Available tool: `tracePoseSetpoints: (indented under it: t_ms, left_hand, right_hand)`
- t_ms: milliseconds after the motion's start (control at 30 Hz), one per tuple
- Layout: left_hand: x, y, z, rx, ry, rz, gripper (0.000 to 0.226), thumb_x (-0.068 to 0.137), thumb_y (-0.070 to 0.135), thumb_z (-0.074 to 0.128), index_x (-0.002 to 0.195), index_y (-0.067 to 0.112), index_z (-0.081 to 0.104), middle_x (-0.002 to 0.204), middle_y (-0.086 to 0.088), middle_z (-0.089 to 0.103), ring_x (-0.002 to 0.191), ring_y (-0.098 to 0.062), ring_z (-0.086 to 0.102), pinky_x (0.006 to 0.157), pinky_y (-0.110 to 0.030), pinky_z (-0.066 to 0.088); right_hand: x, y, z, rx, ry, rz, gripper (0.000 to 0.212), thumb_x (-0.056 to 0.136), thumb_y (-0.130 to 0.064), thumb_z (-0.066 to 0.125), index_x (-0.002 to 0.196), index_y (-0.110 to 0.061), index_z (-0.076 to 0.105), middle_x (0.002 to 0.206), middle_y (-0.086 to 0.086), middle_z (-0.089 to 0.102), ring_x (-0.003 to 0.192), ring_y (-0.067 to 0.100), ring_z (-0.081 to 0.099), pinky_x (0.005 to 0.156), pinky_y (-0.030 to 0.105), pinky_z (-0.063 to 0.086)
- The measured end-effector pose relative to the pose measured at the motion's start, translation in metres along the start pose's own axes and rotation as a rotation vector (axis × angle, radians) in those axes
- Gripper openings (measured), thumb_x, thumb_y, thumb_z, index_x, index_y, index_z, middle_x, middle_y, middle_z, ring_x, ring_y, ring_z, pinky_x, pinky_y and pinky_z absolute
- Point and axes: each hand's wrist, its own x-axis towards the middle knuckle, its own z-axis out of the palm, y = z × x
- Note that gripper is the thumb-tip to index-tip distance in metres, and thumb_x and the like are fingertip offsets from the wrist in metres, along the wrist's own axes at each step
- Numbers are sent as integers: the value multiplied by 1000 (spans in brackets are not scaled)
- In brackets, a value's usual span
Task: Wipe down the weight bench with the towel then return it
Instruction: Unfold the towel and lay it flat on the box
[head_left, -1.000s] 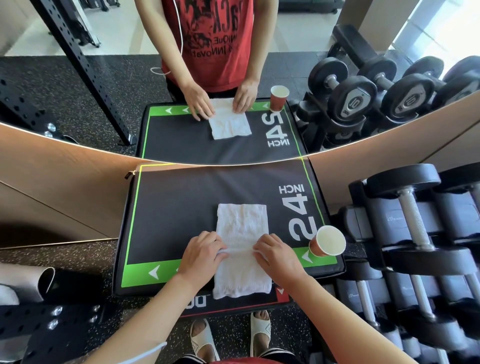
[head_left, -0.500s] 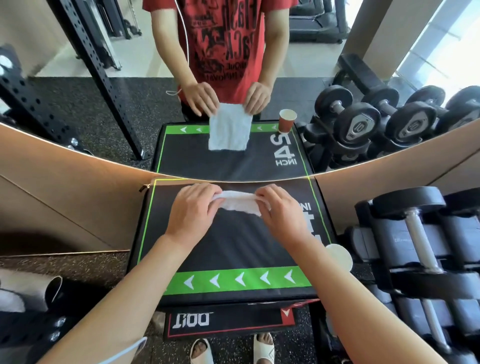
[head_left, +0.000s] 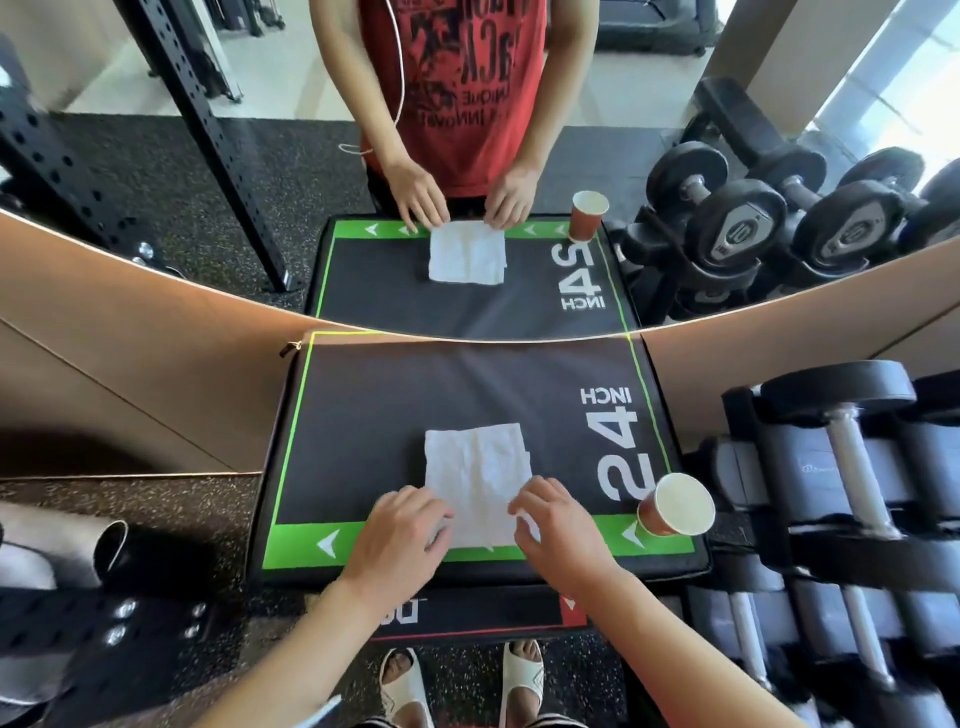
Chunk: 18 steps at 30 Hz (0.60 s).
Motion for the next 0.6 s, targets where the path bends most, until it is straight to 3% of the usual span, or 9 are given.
tracePoseSetpoints:
  t_ms: [167, 300, 400, 600]
  left_hand:
    - [30, -4, -3, 34, -93, -48, 30, 78, 23, 81, 106, 24, 71, 107, 12, 61, 96, -15, 59, 79, -33, 52]
    - [23, -1, 2, 47, -179, -71, 23, 81, 27, 81, 101, 27, 70, 105, 15, 58, 94, -14, 58, 75, -31, 51]
    - [14, -5, 5, 23, -139, -190, 23, 84, 30, 80, 105, 26, 71, 107, 14, 58, 94, -15, 57, 73, -30, 50]
    - [2, -1, 5, -50, -156, -180, 20, 88, 29, 78, 106, 25, 72, 108, 15, 55, 92, -14, 60, 71, -30, 54]
  right_hand:
    - [41, -4, -5, -7, 15, 283, 26, 96, -27, 62, 119, -15, 62, 116, -2, 57, 105, 20, 58, 83, 35, 51]
    - [37, -3, 0, 2, -48, 381, 26, 96, -26, 62, 119, -15, 57, 117, 0, 56, 96, 24, 62, 80, 37, 50]
    - [24, -1, 7, 32, -31, 436, 26, 97, -27, 62, 119, -15, 54, 116, -1, 55, 93, 24, 61, 74, 34, 43]
    - [12, -4, 10, 45, 6, 395, 30, 98, -19, 57, 128, -18, 55, 121, -5, 57, 95, 18, 63, 73, 32, 48]
